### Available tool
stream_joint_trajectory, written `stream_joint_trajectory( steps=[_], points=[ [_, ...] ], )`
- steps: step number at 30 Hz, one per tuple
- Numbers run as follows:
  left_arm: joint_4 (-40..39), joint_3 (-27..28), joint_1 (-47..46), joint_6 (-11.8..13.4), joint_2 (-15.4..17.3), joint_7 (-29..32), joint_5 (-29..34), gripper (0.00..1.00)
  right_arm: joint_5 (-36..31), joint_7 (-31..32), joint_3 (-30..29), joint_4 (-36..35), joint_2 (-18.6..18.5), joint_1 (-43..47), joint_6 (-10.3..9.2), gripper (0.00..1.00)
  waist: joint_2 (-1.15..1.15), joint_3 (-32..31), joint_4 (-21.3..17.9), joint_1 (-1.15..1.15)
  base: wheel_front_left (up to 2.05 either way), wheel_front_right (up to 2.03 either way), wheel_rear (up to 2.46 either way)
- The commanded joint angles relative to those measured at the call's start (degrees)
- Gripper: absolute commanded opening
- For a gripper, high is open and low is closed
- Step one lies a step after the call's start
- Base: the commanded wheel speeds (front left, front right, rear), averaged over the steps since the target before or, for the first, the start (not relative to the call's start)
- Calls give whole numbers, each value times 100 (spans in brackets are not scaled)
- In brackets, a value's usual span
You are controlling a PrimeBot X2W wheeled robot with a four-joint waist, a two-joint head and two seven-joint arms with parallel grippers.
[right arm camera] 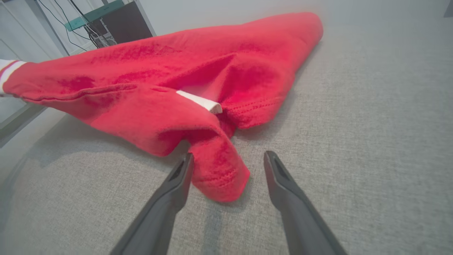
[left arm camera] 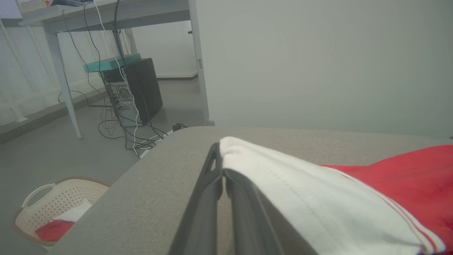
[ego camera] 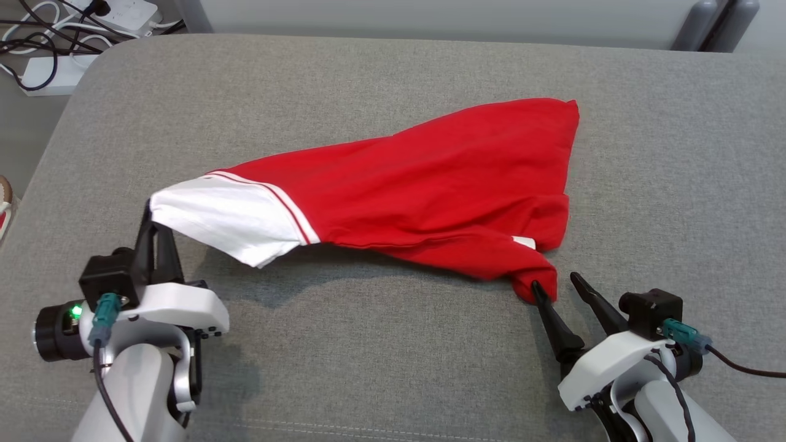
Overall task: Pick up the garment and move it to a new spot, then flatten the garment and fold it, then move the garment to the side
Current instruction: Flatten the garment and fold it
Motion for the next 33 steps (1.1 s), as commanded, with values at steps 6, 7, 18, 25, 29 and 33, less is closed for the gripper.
stream_joint_trajectory(
  steps=[6, 7, 18, 25, 29, 33],
  points=[
    [-245, 484, 79, 123, 280, -59, 159, 0, 405, -60, 422, -393, -191, 243, 23, 100, 0, -15, 24, 0, 0, 0, 0],
    [-252, 502, 101, 123, 281, -59, 173, 0, 507, -60, 462, -449, -209, 258, 23, 100, 0, -11, 32, 0, 0, 0, 0],
    [-228, 581, 166, 90, 175, -59, 273, 0, 869, -60, 546, -805, -517, 224, 23, 100, 0, 17, 183, 0, 0, 0, 0],
    [-230, 580, 119, 28, 89, -59, 336, 0, 1288, -60, 519, -663, -540, 9, 23, 100, 0, 92, 279, 0, 0, 0, 0],
    [-224, 572, 91, -2, 51, -59, 369, 0, 1800, -60, 586, -578, -581, -93, 23, 100, 0, 129, 344, 0, 0, 0, 0],
    [-221, 587, 89, -15, 21, -59, 388, 0, 2256, -60, 707, -552, -644, -146, 23, 100, 0, 143, 392, 0, 0, 0, 0]
  ],
)
